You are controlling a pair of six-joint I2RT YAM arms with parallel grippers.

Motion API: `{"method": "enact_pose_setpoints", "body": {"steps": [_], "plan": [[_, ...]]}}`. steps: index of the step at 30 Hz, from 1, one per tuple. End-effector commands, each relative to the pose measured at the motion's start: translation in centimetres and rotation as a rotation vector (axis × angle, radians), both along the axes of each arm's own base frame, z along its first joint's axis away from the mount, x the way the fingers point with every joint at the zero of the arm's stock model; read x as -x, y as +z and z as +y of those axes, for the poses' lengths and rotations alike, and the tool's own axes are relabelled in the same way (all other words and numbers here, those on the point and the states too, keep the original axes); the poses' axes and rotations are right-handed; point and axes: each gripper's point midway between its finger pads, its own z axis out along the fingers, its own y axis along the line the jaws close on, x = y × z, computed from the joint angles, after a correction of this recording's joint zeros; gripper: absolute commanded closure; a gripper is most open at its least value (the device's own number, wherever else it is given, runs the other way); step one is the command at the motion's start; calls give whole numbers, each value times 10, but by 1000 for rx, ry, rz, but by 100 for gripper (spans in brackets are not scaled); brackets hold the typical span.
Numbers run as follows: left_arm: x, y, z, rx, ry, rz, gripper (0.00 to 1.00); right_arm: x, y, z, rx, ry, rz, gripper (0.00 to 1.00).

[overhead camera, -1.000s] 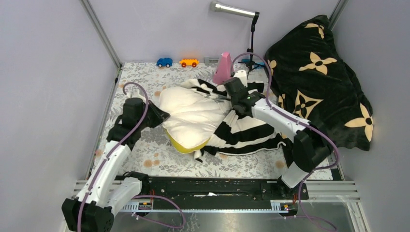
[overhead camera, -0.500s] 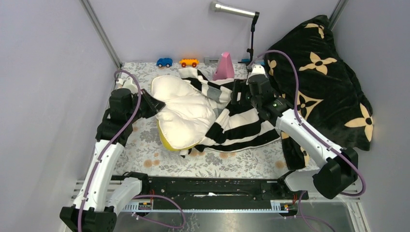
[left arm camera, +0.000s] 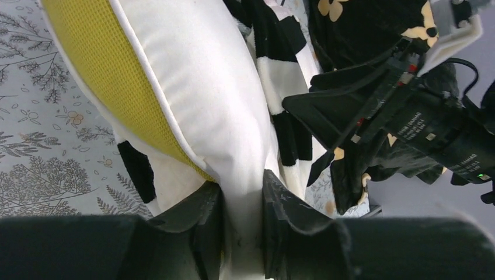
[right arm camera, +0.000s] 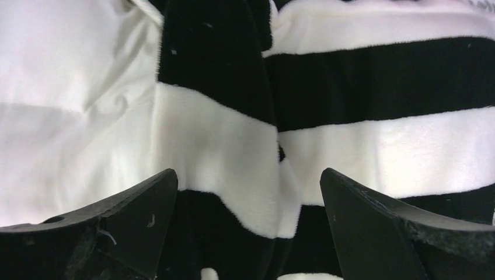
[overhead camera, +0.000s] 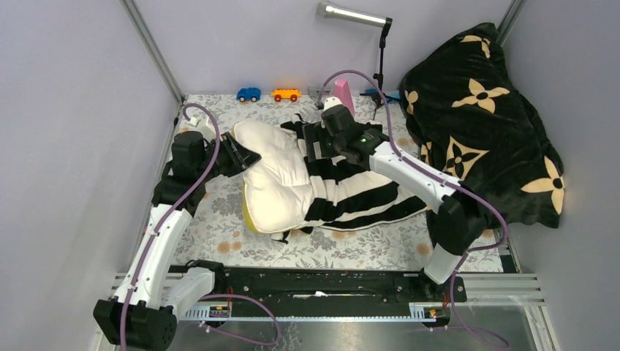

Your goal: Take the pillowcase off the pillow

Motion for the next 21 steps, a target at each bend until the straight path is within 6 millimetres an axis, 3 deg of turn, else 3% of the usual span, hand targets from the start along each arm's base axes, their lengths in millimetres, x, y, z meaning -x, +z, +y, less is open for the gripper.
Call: {"method": "enact_pose_setpoints", "body": {"steps": [1,5,10,13,15,21], "plan": [[-8,17,-10,37,-51,-78,69,-6,-8,-1,68,-20,8,0],[-8,1,-12,24,-63,-23,44,-7,-14,1,67,-21,16,0],[-8,-21,-13,19,-73,40,21,-5,-27,5,82,-6,42,0],[-9,-43,-10,0,-56,111,7,-5,-32,9,90,9,49,0],[-9,-64,-5,-31,-35,177,2,-4,-35,14,103,23,51,0],[-4,-126,1,-40,34,376,1,-4,-48,36,145,67,69,0]]}}
